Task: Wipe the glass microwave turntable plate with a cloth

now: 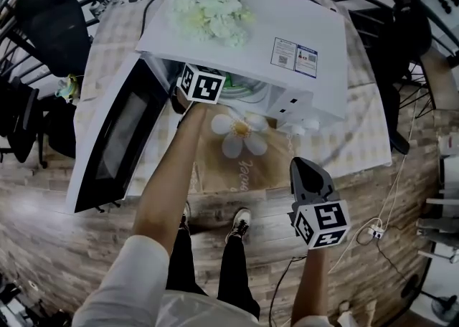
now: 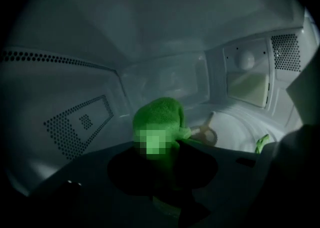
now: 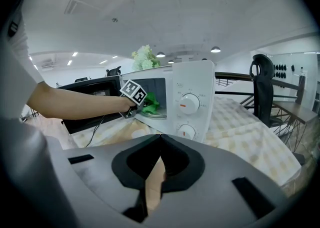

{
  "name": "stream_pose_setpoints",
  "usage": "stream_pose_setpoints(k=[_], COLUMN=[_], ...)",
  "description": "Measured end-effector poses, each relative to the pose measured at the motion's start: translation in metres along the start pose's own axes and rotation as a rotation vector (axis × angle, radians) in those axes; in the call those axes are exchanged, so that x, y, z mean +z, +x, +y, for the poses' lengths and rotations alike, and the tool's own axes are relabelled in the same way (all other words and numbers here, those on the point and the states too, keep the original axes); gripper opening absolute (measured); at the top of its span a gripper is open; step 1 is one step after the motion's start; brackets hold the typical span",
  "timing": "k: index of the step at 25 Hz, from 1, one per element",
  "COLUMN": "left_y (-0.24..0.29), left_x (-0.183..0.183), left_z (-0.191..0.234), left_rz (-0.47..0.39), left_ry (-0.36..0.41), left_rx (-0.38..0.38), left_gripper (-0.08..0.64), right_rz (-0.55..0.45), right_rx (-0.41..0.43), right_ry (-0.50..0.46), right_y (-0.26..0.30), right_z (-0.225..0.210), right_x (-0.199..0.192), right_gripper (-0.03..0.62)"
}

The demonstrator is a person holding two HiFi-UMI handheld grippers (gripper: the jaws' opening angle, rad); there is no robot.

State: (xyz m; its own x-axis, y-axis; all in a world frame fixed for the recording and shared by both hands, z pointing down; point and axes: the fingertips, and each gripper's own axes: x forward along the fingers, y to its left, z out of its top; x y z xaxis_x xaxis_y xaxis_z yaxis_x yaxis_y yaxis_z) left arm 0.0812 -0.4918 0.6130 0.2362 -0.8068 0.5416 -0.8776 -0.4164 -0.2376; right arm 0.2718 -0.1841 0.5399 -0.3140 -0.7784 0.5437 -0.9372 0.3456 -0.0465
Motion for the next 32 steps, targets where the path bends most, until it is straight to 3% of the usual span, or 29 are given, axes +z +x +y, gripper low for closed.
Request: stream_pose_setpoints(k=[5, 10, 12, 16, 21, 26, 32], left_y=[0.003, -0.011, -0.020, -0.052, -0.114, -0.185, -0.273], left_x=[0.006, 0.015, 0.017, 0.005, -0.010, -0.006, 0.016], left_z=[-0.031, -0.085, -0.105, -0.131, -0.130, -0.106, -0.064], left_rz=[0.027, 0.010, -0.002, -0.008, -0.065, -0.164, -0.228], left_ry=[0.126, 0.278, 0.295, 0.225, 0.061, -0.066, -0.045], left_rx=[-0.088, -0.249, -0.323, -0.462, -0.536, -0.541, -0.475], left_gripper=[0.129, 0.124, 0.124, 0.124, 0.124, 0.126, 0.126], right_rz=[-0.011, -0.020, -0.028, -0.044, -0.080, -0.135, -0.197], right_rx=[0.008, 0.003, -0.007, -0.029, -0.059, -0.111, -0.163], right_ry=[0.038, 0.026, 0.019, 0.007, -0.038, -0.096, -0.117], right_y=[0.001, -0.006, -0.011, -0.027, -0.052, -0.076, -0.108], right_z=[0.007, 0.015, 0.015, 0.018, 0.023, 0.029, 0.039], right_x=[0.001, 0.011, 0.018, 0.036, 0.072, 0.103, 0.140], right_gripper=[0.014, 0.014, 0.014, 0.014, 0.014, 0.014, 0.014])
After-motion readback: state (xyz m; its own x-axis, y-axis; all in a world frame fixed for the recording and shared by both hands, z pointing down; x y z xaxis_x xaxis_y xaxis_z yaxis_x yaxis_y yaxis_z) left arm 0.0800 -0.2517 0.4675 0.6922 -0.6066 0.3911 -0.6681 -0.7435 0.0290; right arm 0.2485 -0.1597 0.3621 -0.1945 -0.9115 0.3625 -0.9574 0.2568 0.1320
